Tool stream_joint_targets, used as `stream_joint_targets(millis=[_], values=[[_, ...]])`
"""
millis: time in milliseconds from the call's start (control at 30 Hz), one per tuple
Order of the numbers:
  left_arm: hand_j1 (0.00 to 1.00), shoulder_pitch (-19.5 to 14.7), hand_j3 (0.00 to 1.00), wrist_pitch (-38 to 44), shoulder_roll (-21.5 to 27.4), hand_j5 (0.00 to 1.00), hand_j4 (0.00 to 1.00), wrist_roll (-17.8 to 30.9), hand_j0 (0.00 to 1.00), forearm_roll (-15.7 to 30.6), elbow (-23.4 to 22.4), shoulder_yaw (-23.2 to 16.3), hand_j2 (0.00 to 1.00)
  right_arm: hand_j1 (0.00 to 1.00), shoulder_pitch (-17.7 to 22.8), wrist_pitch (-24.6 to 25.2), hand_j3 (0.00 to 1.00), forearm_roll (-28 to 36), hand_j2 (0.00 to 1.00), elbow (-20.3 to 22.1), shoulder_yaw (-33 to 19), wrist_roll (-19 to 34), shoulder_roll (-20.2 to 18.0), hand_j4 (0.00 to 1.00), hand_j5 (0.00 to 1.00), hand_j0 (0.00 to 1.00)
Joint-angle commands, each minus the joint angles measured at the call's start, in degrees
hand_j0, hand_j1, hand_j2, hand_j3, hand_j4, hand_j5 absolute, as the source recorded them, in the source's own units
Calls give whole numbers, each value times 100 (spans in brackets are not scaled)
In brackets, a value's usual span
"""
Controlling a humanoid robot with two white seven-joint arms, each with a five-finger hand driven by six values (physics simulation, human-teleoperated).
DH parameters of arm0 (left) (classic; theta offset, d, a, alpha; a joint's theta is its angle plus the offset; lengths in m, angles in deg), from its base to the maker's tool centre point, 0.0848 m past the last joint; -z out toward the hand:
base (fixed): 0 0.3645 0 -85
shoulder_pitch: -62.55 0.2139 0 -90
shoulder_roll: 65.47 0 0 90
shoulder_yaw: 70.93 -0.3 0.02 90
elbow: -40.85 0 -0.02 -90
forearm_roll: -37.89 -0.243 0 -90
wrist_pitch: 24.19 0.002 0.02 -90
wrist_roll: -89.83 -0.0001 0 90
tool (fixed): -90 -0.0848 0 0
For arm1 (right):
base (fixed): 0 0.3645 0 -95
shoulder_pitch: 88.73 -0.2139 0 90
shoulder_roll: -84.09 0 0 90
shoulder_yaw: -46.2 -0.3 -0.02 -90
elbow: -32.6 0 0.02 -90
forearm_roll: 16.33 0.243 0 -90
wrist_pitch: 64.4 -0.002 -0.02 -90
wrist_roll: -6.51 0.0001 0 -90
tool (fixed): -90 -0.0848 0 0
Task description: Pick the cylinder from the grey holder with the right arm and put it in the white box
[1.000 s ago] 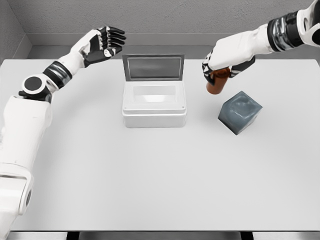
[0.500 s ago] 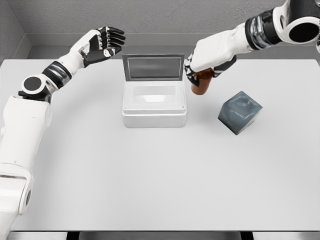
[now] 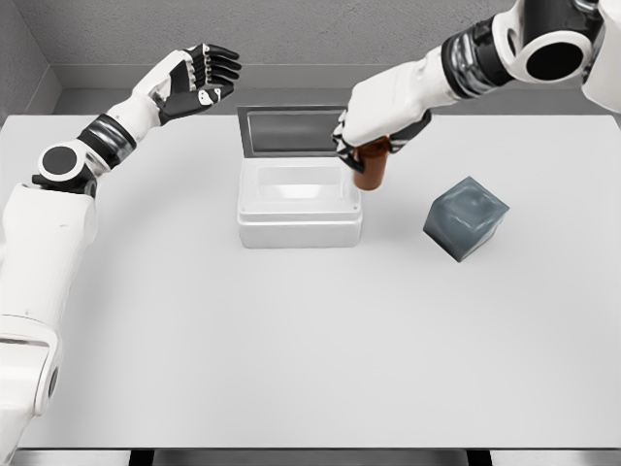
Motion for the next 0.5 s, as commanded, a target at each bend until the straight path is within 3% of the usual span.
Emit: stream_joint_targets(millis=[0, 467], values=[[61, 0, 61, -13, 9, 61, 61, -1, 61, 26, -8, 6, 61, 45, 0, 12, 45, 18, 45, 2, 9, -1, 50, 45, 45, 45], [61, 0, 61, -4, 26, 61, 61, -1, 61, -27, -8, 6, 61, 45, -123, 12, 45, 9, 45, -77, 35, -1, 384, 45, 45, 45]])
